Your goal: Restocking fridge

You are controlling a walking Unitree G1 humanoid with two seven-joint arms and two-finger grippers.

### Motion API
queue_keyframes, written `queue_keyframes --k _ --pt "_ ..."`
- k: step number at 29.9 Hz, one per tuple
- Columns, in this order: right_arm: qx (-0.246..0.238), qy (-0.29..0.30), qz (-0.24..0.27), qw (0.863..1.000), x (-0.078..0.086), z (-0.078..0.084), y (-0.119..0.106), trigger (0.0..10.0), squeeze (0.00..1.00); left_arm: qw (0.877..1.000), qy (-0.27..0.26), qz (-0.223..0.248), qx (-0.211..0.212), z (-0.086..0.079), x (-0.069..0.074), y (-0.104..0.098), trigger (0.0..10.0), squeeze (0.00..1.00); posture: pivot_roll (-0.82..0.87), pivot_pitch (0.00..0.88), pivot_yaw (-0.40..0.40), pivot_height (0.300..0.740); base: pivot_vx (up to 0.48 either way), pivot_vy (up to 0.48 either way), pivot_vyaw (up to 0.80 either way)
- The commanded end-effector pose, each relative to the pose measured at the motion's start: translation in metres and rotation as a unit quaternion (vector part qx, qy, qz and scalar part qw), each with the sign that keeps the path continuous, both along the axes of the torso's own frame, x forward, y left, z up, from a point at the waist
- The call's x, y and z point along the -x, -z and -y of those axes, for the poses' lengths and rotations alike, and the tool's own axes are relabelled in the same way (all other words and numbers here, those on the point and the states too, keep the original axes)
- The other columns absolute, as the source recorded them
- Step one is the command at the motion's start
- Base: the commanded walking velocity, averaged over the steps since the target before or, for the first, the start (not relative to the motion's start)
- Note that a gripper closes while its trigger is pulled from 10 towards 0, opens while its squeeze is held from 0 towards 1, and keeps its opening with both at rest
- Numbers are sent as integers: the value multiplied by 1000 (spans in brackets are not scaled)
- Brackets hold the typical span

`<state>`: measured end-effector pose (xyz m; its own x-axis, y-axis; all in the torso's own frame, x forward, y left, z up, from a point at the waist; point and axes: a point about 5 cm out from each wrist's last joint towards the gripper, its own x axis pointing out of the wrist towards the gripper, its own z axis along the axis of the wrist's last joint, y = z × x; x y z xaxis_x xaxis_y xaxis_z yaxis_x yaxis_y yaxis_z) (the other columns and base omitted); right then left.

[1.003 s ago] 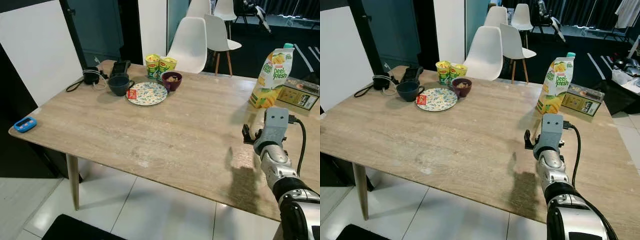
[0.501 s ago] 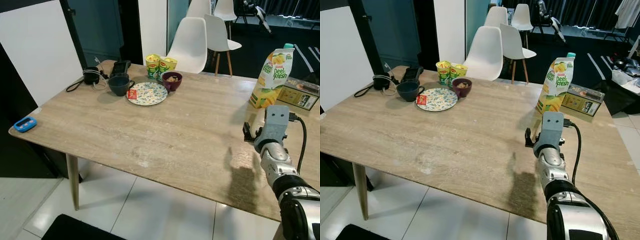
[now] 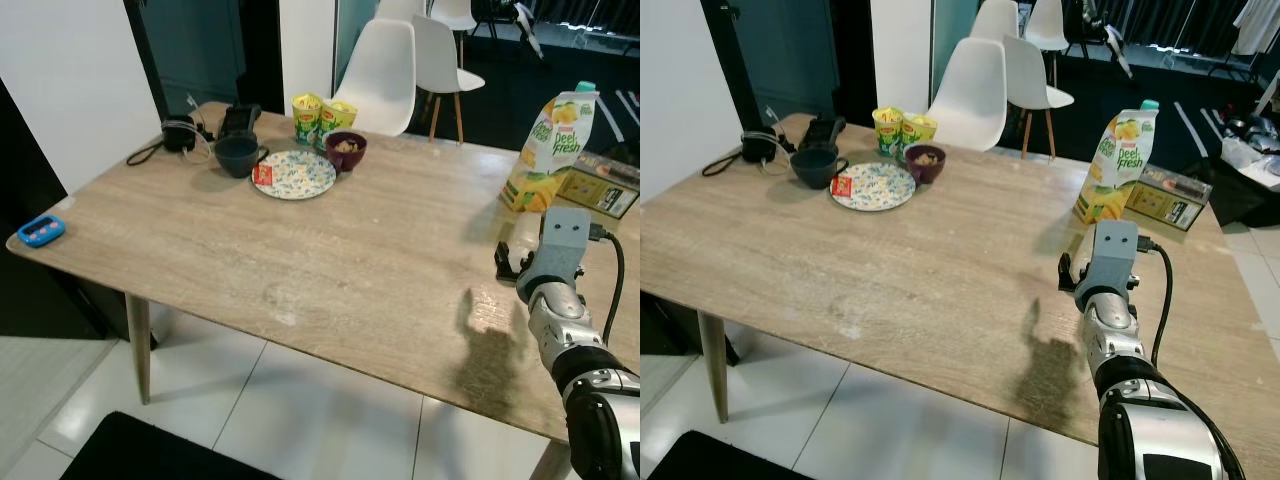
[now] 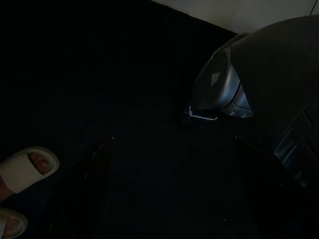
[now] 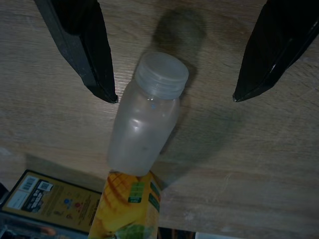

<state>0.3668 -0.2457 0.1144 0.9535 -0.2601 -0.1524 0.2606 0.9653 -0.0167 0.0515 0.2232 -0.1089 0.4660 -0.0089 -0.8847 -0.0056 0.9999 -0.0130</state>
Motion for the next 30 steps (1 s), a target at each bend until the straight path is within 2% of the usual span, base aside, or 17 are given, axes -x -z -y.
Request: queue_keyframes --k 1,11,26,30 --pt "-7 7 -11 1000 1 2 3 10000 0 1000 6 -4 5 1 5 1 10000 0 123 89 -116 740 0 0 0" --pt "-14 8 -17 1000 -1 0 1 10000 0 1000 9 4 7 1 11 0 10000 0 152 110 -122 740 0 0 0" --pt "-7 14 -20 1000 0 9 0 10000 0 1000 16 -7 11 0 40 -2 10000 0 161 159 -116 740 0 0 0" --pt "-11 18 -16 1000 0 9 -1 10000 0 1000 21 -4 12 -1 41 -3 10000 0 164 165 -114 740 0 0 0"
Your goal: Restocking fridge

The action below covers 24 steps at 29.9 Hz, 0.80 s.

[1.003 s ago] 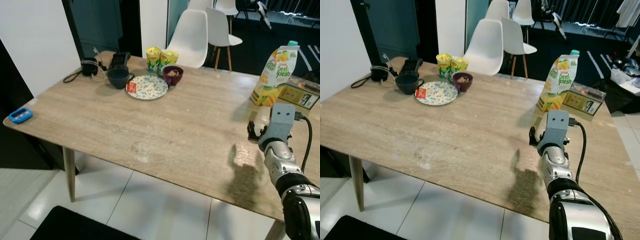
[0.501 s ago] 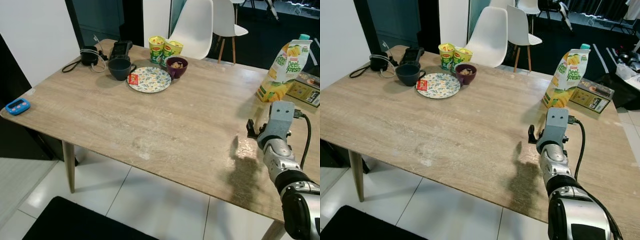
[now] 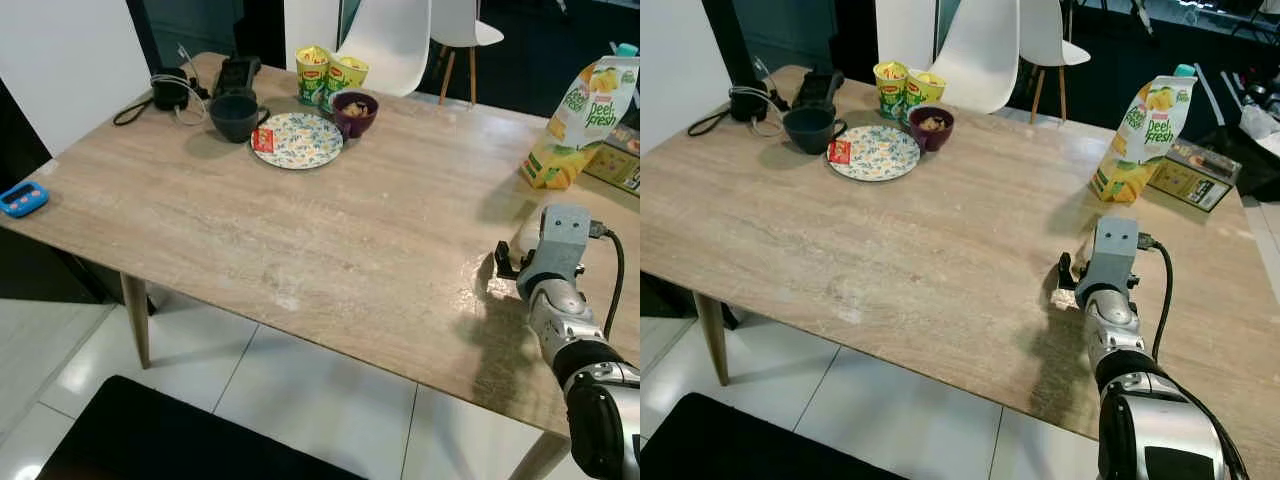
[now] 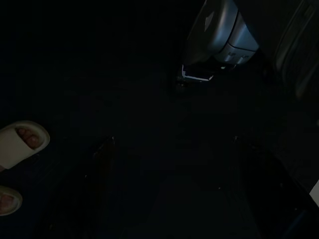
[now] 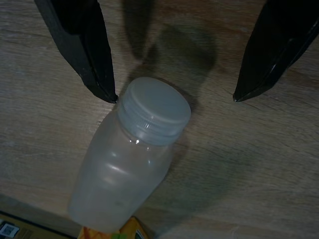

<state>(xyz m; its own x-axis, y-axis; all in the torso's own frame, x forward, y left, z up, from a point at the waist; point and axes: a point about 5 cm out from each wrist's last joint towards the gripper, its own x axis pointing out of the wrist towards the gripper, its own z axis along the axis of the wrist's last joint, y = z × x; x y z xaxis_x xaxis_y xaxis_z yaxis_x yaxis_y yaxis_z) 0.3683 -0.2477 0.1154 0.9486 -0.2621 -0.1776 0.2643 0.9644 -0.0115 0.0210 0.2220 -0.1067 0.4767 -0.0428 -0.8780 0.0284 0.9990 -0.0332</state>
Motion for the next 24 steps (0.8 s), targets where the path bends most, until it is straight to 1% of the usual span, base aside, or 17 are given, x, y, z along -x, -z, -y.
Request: queue_keyframes --k 1,6,13,17,18,19,20,21,23,24 --pt "-5 16 -5 1000 1 7 0 10000 0 1000 4 -11 1 -2 10 0 10000 0 164 165 -114 740 0 0 0" --pt "-16 21 0 1000 0 3 -1 10000 0 1000 11 -1 1 -3 4 -1 10000 0 170 171 -111 740 0 0 0" --pt "-41 32 7 999 -2 -5 1 10000 0 1000 16 6 2 -3 1 -2 10000 0 176 170 -107 740 0 0 0" --pt "-54 53 10 997 -1 -5 2 10000 0 1000 21 5 3 -1 1 -2 10000 0 177 169 -107 740 0 0 0" --pt "-70 77 13 995 0 -3 2 10000 0 1000 24 4 4 0 2 -2 10000 0 180 169 -110 740 0 0 0" --pt "-70 77 13 995 0 -3 2 10000 0 1000 24 4 4 0 2 -2 10000 0 180 169 -110 740 0 0 0" --pt "-89 98 19 991 0 -2 2 10000 0 1000 25 3 4 0 3 -2 10000 0 180 169 -110 740 0 0 0" --pt "-89 98 19 991 0 -2 2 10000 0 1000 25 3 4 0 3 -2 10000 0 180 169 -110 740 0 0 0" --pt "-110 114 24 987 0 -1 1 10000 0 1000 25 2 4 -1 3 -2 10000 0 181 170 -114 740 0 0 0" --pt "-110 114 24 987 0 -1 1 10000 0 1000 25 2 4 -1 3 -2 10000 0 181 170 -114 740 0 0 0"
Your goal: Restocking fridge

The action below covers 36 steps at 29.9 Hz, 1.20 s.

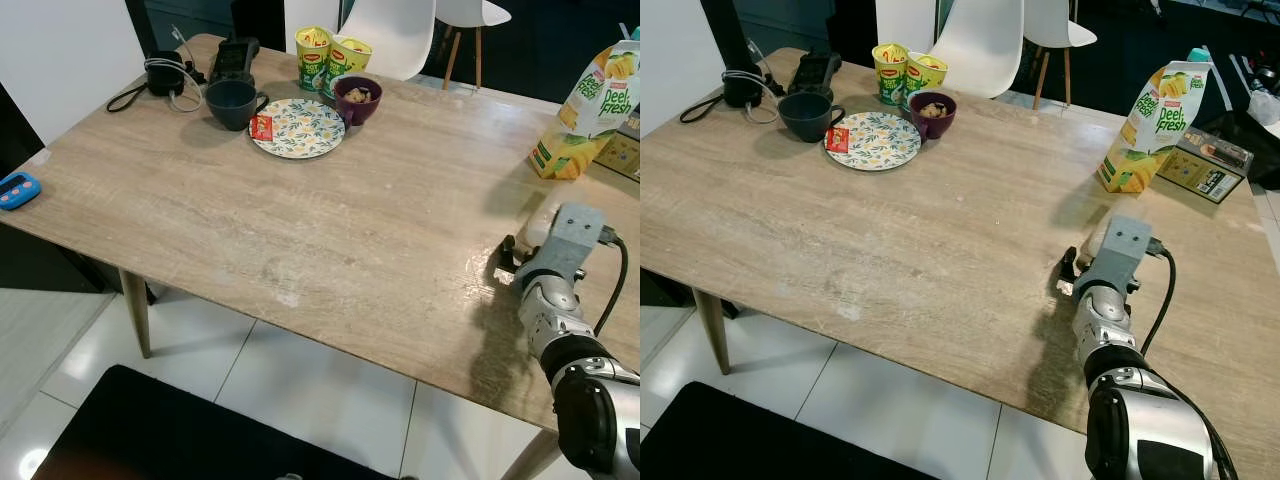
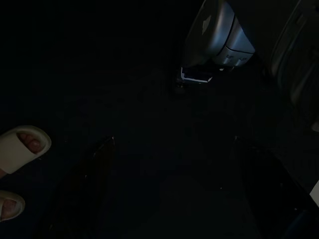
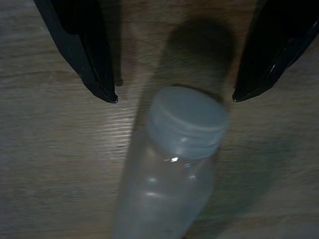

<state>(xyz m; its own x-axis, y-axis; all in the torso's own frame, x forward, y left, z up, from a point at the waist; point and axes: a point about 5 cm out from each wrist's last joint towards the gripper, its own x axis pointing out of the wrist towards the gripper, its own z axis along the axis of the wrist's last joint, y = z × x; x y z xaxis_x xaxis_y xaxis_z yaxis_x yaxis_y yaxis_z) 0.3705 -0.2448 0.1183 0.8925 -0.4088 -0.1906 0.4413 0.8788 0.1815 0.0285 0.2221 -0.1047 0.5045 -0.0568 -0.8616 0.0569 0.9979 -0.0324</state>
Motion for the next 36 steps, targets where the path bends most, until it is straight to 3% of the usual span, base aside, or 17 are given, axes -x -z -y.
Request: queue_keyframes --k 1,7,12,33,34,35,36 --pt "-17 16 -3 1000 2 2 4 10000 0 1000 12 -15 3 0 11 0 10000 0 181 170 -114 740 0 0 0" --pt "-80 28 18 996 -1 -5 1 10000 0 1000 12 -15 3 0 12 1 10000 0 189 169 -124 740 0 0 0" --pt "-103 21 32 994 -5 -14 -2 10000 0 1000 11 -15 4 3 12 1 10000 0 192 172 -129 740 0 0 0" --pt "-93 20 50 994 -12 -17 -16 10000 0 1000 13 -16 8 7 16 2 10000 0 197 178 -139 740 0 0 0" --pt "-90 22 52 994 -12 -17 -18 3137 0 1000 13 -16 9 7 16 2 10000 0 199 177 -140 740 0 0 0" --pt "-90 22 52 994 -12 -17 -18 3137 0 1000 13 -16 9 7 16 2 10000 0 199 177 -140 740 0 0 0" --pt "-90 22 55 994 -13 -17 -19 0 0 1000 13 -16 9 7 16 2 10000 0 199 177 -140 740 0 0 0"
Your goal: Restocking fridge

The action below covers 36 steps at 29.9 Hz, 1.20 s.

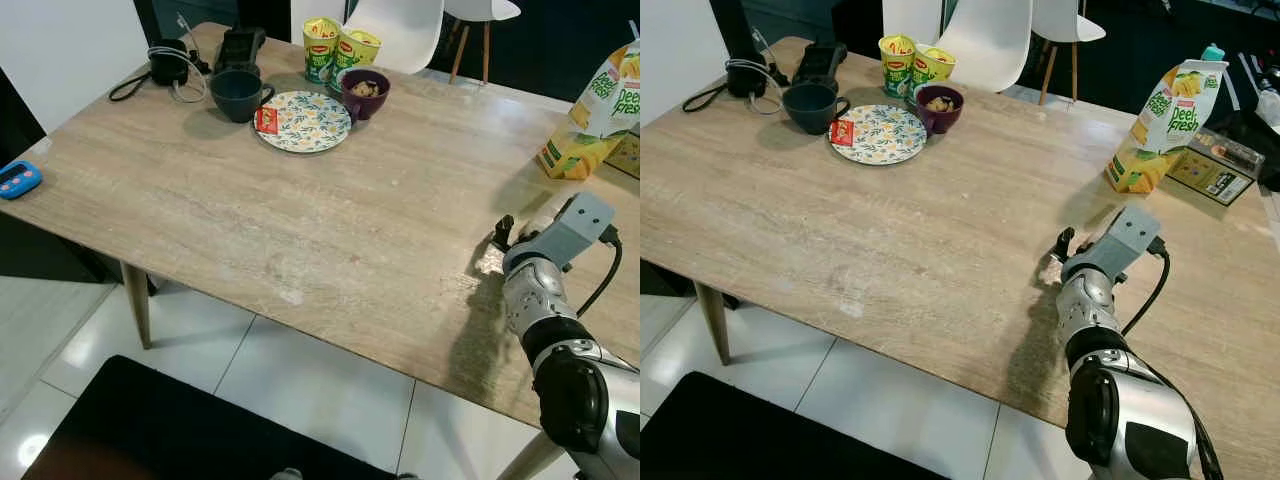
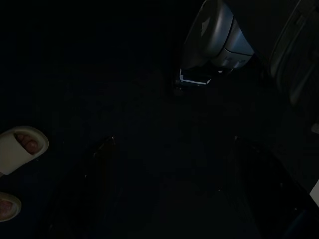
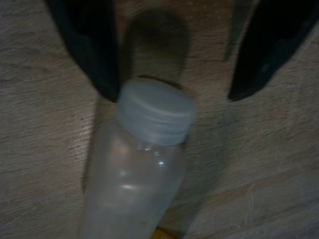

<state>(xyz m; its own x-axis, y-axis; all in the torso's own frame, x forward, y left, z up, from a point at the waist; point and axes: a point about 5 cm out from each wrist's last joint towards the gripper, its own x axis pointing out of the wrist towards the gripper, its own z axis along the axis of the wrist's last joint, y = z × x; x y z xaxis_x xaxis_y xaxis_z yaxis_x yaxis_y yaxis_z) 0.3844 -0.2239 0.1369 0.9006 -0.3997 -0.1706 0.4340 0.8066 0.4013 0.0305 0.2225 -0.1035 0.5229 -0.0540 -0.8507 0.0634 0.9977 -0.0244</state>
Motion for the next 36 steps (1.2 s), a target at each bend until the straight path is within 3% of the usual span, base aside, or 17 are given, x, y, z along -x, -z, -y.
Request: queue_keyframes --k 1,15,19,20,21,22,25,26,27,29,30,36 --pt "10 9 -1 1000 0 4 -1 0 0 999 11 -27 12 7 19 3 10000 0 201 178 -142 740 0 0 0" --pt "8 11 7 1000 -1 3 -6 0 0 999 19 -25 12 7 17 3 10000 0 205 172 -143 740 0 0 0" --pt "33 19 -1 999 0 8 -7 0 0 999 20 -25 12 7 15 3 10000 0 205 167 -141 740 0 0 0" --pt "66 22 -15 997 0 11 -7 4588 0 999 20 -24 13 8 13 3 10000 0 201 164 -142 740 0 0 0" --pt "89 24 -24 995 1 14 -8 4588 0 999 20 -24 13 8 12 3 10000 0 201 162 -141 740 0 0 0" --pt "132 30 -46 990 2 18 -8 10000 0 999 20 -23 13 9 11 3 10000 0 201 156 -143 740 0 0 0" --pt "170 41 -58 983 3 24 -12 10000 0 999 20 -23 13 9 8 4 10000 0 200 147 -145 740 0 0 0" --pt "173 48 -50 982 2 27 -16 10000 63 999 20 -22 13 10 6 4 10000 0 200 147 -145 740 0 0 0" --pt "177 40 -34 983 0 26 -22 10000 616 1000 19 -21 13 10 3 4 10000 0 206 131 -150 740 0 0 0" --pt "181 34 -23 983 -1 26 -26 10000 616 1000 18 -20 13 11 1 4 10000 0 206 131 -150 740 0 0 0" --pt "187 21 -4 982 -5 23 -34 10000 1000 1000 16 -15 13 11 -3 4 10000 0 209 114 -154 740 0 0 0" --pt "197 -32 60 978 -14 11 -58 10000 1000 1000 5 -3 9 10 -20 3 10000 0 227 56 -161 740 0 0 0"
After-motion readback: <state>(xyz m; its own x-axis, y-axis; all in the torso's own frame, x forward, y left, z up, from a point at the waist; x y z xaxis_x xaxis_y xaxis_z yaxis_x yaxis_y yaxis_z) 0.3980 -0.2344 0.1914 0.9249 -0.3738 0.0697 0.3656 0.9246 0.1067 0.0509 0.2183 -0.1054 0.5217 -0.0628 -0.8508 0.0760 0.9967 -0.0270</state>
